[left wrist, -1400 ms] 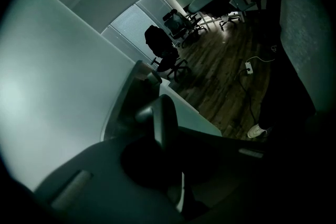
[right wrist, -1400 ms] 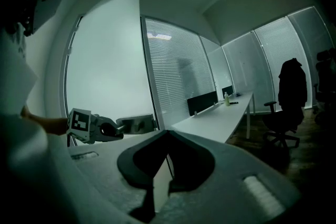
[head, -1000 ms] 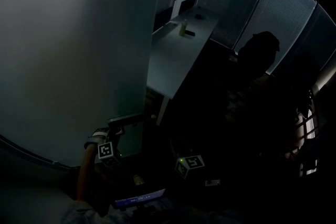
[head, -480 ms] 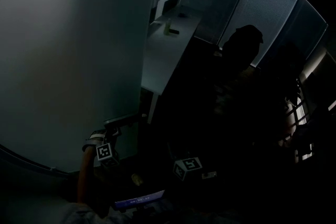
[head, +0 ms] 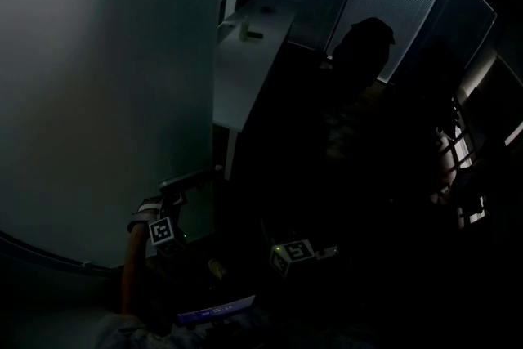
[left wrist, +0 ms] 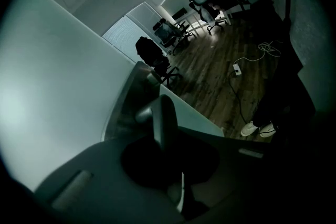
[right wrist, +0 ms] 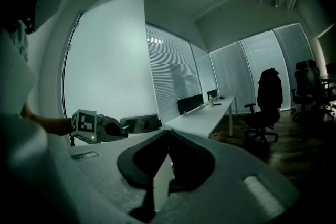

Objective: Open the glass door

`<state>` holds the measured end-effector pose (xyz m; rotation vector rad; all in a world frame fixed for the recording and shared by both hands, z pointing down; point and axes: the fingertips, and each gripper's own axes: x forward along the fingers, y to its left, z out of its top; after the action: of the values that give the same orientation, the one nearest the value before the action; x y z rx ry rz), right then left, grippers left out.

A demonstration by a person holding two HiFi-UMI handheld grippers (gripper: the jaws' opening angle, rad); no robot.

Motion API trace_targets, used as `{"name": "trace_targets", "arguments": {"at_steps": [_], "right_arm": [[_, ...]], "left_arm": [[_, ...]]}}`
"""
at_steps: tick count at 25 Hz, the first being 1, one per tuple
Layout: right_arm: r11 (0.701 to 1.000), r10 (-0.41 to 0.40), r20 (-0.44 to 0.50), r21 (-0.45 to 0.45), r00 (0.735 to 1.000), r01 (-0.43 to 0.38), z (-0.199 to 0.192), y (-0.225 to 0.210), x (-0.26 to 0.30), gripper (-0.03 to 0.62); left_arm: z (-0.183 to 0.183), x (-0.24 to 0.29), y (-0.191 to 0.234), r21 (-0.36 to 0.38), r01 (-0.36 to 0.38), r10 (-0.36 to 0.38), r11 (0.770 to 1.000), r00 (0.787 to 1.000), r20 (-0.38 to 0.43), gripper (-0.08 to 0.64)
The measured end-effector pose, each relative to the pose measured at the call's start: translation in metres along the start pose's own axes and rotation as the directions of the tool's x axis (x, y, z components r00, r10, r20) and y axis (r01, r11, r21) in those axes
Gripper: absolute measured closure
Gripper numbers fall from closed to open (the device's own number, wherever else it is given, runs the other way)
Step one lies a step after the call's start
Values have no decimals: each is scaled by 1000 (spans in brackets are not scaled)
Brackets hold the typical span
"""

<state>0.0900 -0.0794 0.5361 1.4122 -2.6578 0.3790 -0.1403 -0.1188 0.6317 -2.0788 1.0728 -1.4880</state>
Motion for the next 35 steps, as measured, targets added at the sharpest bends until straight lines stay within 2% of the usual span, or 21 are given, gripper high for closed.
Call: {"name": "trace_targets", "arguments": {"at_steps": [7, 17, 35], "right_arm": [[1000, -27, 9, 10, 1000, 27, -4, 8, -29, 591], [997, -83, 22, 3, 996, 83, -6, 13, -42, 591], [992, -123, 30, 21, 992, 122, -17, -2, -81, 591]], "left_arm": [[10, -13, -14, 26, -5, 5, 1000, 1000, 10, 549], [10, -18, -21, 43, 10, -11, 999, 999, 32, 549], [18, -40, -50, 76, 14, -18, 997, 998, 56, 548]]}}
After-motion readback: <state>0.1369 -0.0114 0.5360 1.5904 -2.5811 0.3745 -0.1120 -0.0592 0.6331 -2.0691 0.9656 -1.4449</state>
